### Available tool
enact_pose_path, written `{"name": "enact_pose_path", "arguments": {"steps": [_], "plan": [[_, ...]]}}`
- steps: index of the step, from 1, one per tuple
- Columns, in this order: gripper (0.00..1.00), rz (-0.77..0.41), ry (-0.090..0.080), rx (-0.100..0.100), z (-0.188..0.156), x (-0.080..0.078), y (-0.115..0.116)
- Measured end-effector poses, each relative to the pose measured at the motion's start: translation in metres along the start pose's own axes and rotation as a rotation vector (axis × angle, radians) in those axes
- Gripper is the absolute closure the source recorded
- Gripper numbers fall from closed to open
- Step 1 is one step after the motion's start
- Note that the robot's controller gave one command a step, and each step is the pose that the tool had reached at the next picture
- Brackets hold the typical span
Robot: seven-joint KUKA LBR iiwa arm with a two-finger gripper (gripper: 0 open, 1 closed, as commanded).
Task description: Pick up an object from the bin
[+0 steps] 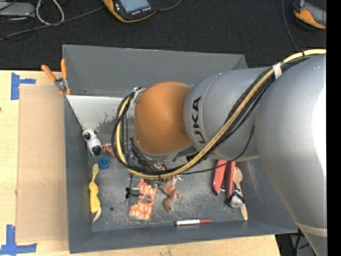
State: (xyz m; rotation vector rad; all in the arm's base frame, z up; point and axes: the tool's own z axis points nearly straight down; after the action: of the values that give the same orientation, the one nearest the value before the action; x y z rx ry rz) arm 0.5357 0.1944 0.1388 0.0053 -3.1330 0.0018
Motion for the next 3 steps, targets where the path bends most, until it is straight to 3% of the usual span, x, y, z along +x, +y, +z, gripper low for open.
{"name": "enact_pose_path", "arguments": {"steps": [1,2,3], "plan": [[0.0,0.005,-0.007,-0.001,-0.005,-0.002,-0.001],[0.0,0.004,-0.009,-0.004,0.043,0.016,-0.043],[0.0,-0.099,-0.005,-0.006,0.093,0.022,-0.085]]}}
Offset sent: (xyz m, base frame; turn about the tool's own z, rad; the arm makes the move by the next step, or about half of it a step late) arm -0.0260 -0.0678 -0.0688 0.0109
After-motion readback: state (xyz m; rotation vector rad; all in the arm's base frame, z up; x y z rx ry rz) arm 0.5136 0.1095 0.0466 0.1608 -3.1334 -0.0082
